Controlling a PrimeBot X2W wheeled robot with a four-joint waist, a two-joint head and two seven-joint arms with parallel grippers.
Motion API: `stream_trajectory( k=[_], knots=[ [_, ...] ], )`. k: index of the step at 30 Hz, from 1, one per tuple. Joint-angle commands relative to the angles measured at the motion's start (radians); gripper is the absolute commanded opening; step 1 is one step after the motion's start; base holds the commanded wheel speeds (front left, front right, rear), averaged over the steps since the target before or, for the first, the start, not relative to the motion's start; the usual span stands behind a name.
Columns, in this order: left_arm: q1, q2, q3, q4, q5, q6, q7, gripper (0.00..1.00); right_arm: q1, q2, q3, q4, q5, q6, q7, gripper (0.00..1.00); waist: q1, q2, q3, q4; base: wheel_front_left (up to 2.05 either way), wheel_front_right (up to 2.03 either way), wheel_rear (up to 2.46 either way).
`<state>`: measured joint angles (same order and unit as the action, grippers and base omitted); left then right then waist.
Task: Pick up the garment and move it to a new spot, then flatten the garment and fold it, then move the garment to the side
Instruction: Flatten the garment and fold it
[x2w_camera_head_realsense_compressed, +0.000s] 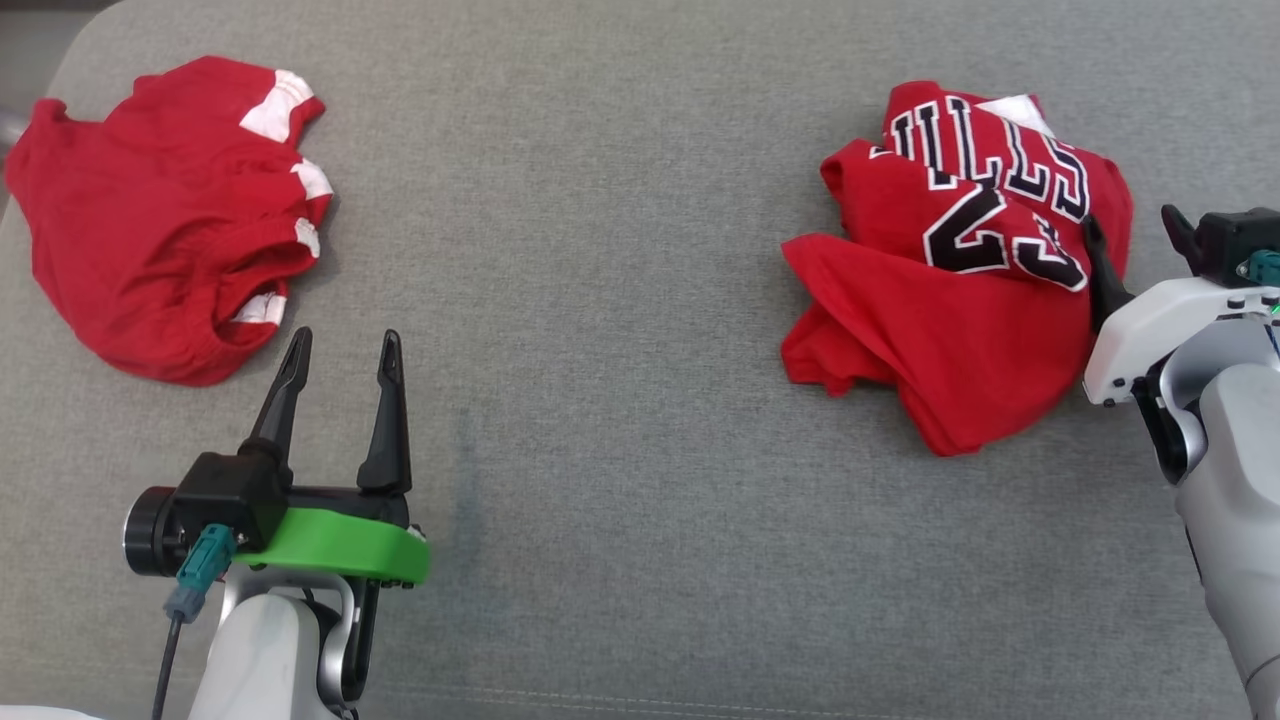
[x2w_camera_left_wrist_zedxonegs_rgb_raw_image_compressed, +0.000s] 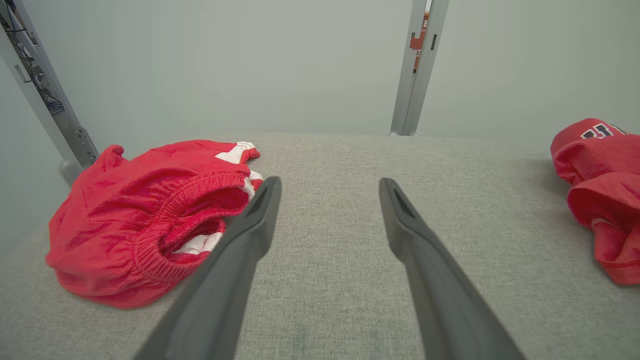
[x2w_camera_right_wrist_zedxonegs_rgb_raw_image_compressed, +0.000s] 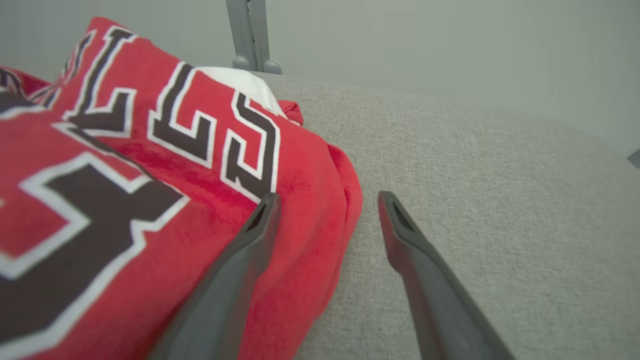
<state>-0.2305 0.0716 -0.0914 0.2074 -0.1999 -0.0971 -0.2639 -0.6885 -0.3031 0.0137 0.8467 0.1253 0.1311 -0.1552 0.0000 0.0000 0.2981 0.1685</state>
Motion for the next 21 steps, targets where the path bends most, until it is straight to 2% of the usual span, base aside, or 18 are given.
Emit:
stream_trajectory(
  k=[1,5,6,7,8,15,21],
  knots=[
    [-0.016,-0.005,0.006,0.005,0.002,-0.006,-0.001,1.00,-0.013,0.001,0.002,0.028,0.012,-0.001,-0.013,1.00,0.0000,0.0000,0.021,0.023,0.00,0.00,0.00],
    [-0.019,-0.008,0.011,0.012,0.007,-0.009,-0.001,1.00,-0.020,0.011,-0.002,0.115,0.029,-0.001,-0.026,1.00,0.0000,0.0000,0.023,0.030,0.00,0.00,0.00],
    [-0.018,-0.010,0.012,0.012,0.009,-0.012,-0.001,1.00,-0.026,0.022,0.004,0.153,0.039,-0.001,-0.026,0.65,0.0000,0.0000,0.021,0.032,0.00,0.00,0.00],
    [-0.018,-0.010,0.014,0.013,0.010,-0.013,-0.001,1.00,-0.029,0.024,0.010,0.172,0.044,-0.001,-0.030,0.15,0.0000,0.0000,0.020,0.032,0.00,0.00,0.00],
    [-0.018,-0.011,0.015,0.013,0.011,-0.013,-0.001,1.00,-0.030,0.025,0.013,0.180,0.049,-0.001,-0.035,0.00,0.0000,0.0000,0.019,0.031,0.00,0.00,0.00],
    [-0.002,-0.014,0.027,0.018,0.017,-0.016,-0.001,1.00,-0.049,0.018,0.051,0.156,0.056,-0.001,-0.102,0.00,0.0000,0.0000,-0.018,0.018,0.00,0.00,0.00],
    [0.019,-0.017,0.037,0.023,0.015,-0.018,-0.001,1.00,-0.024,0.040,0.125,0.002,0.031,-0.001,-0.110,0.00,0.0000,0.0000,-0.062,0.004,0.00,0.00,0.00]
  ],
)
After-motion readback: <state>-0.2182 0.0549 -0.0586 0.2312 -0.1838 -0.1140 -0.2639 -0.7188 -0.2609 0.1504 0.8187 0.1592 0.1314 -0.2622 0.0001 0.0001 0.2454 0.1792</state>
